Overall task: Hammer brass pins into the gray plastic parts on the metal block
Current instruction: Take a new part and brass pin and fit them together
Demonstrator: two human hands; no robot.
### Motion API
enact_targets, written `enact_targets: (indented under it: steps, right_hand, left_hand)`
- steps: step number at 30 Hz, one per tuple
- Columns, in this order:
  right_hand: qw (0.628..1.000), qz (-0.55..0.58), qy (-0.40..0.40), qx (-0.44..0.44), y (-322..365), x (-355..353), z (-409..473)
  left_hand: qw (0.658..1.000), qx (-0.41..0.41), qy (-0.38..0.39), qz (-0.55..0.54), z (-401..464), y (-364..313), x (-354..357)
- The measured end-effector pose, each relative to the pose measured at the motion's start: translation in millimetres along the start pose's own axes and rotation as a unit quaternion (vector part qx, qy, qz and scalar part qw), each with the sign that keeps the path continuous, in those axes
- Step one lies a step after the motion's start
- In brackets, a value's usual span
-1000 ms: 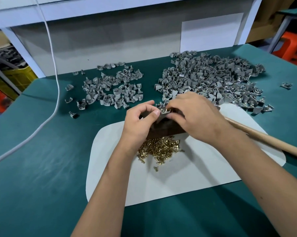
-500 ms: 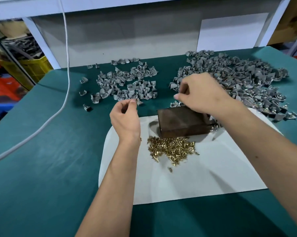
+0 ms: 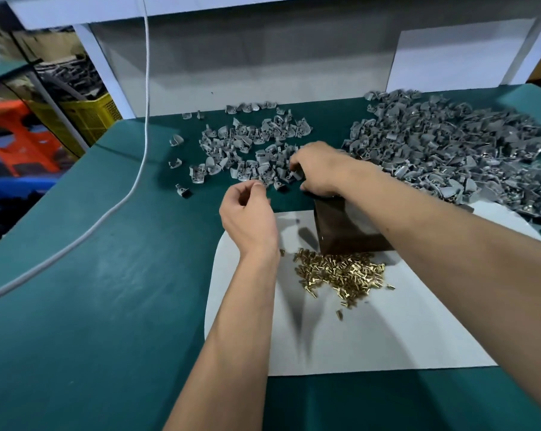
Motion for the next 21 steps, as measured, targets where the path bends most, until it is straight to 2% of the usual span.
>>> enact_targets:
  steps: [5, 11, 15, 18, 21]
  right_hand:
    - [0.996, 0.080, -0.027, 0.008, 1, -4, -3]
    - [0.979, 0.164, -0.119, -0.002, -3, -26, -27]
    - [0.963, 0.215, -0.160, -0.028, 6, -33, -51]
    - [0.964, 0.197, -0.174, -0.046, 18, -26, -71]
    - [0.946, 0.268, -0.177, -0.033, 21, -23, -88]
  left_hand:
    - [0.999, 0.005, 0.017, 0.027, 0, 1, 3]
    - [0.999, -0.004, 0.037, 0.030, 0, 2, 5]
    - [0.989, -0.049, 0.124, -0.057, -3, 5, 18]
    - [0.981, -0.023, 0.177, -0.071, -9, -1, 25]
    - [0.987, -0.011, 0.145, -0.067, -6, -2, 17]
Point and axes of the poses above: each hand's wrist, its own z-axis towards the middle knuckle, its own x-axis out of the palm, y = z × x, the point moved 7 cm from there along z, towards the middle knuckle, and after that the axes turned 1 degree about x, right-handed, at the moved point
